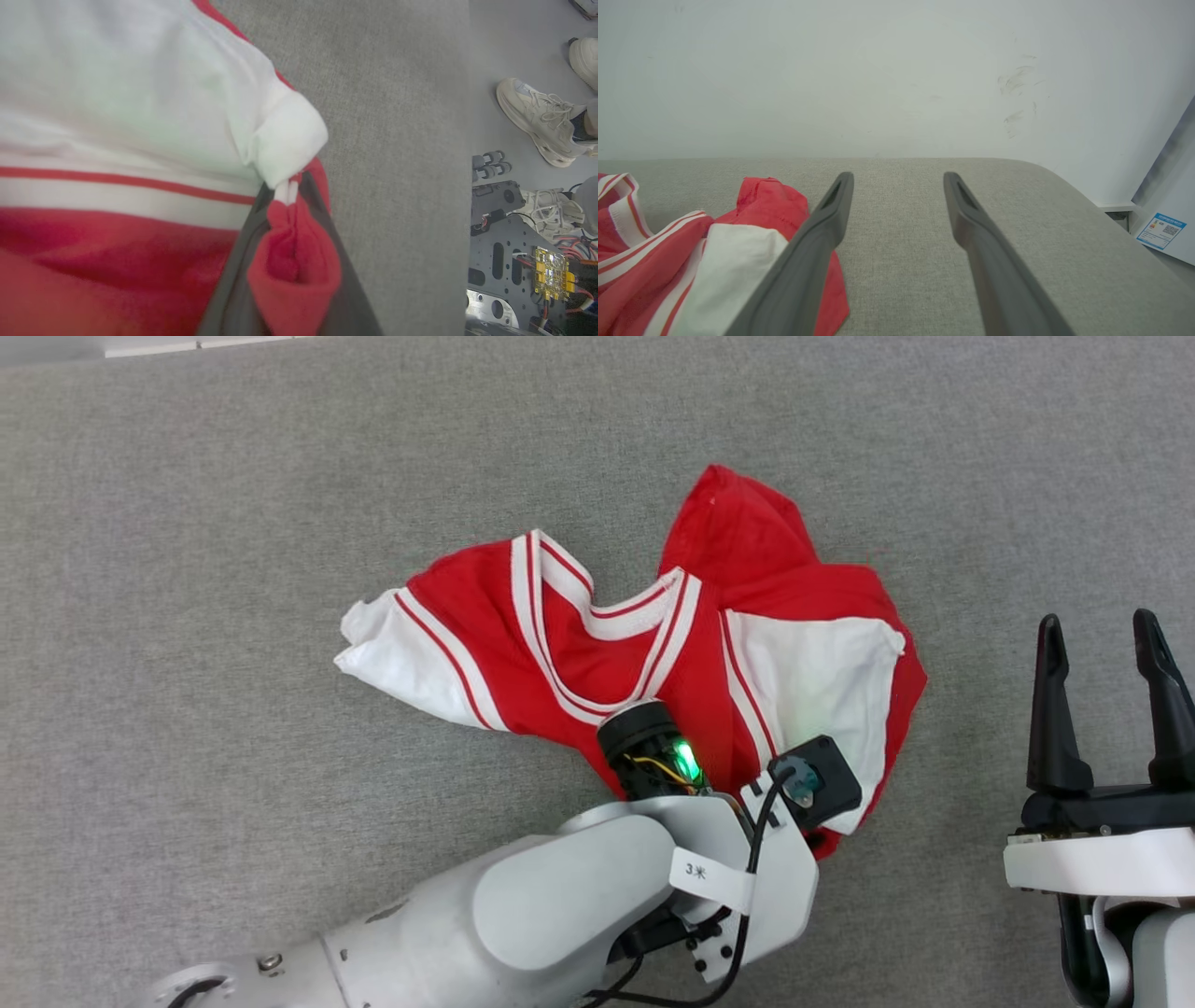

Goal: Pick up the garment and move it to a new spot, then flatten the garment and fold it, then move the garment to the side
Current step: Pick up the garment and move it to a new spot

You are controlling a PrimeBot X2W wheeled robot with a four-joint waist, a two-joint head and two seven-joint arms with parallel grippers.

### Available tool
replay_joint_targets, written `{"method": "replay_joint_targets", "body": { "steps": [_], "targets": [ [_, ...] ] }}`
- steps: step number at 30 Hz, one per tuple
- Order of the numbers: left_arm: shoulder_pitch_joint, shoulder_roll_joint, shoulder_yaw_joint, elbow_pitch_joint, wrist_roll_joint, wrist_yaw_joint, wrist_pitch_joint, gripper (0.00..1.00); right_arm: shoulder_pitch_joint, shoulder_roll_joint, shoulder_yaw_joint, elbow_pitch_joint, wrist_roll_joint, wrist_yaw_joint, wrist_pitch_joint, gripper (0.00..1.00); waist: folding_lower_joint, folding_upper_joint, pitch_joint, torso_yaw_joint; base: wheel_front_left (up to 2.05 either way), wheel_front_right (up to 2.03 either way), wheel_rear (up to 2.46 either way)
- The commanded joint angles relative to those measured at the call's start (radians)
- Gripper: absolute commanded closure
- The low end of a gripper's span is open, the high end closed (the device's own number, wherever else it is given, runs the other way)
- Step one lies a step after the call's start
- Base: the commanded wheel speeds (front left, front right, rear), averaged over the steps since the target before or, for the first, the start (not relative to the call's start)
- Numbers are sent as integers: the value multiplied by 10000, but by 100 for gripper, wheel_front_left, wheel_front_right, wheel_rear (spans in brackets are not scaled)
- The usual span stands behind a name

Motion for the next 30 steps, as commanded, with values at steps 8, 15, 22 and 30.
{"method": "replay_joint_targets", "body": {
  "steps": [8, 15, 22, 30],
  "targets": [
    [-655, -314, 216, 931, 12, 1, -2705, 0, 214, 34, -36, 160, -176, -3, -21, 0, 0, 0, -718, 349, 0, 0, 0],
    [-616, -136, 1231, 1345, 310, 804, -5089, 0, 630, 32, -93, 209, -287, -3, -21, 0, 0, 0, -1533, 722, 0, 0, 0],
    [698, 943, 2799, 890, 844, 2987, -6586, 0, 1161, 34, -111, 188, -316, -3, -21, 0, 0, 0, -2398, 1165, 0, 0, 0],
    [2818, 1703, 5099, -990, 1966, 4367, -6607, 0, 1364, 33, -137, 139, -307, -3, -21, 0, 0, 0, -2700, 1511, 0, 0, 0]
  ]
}}
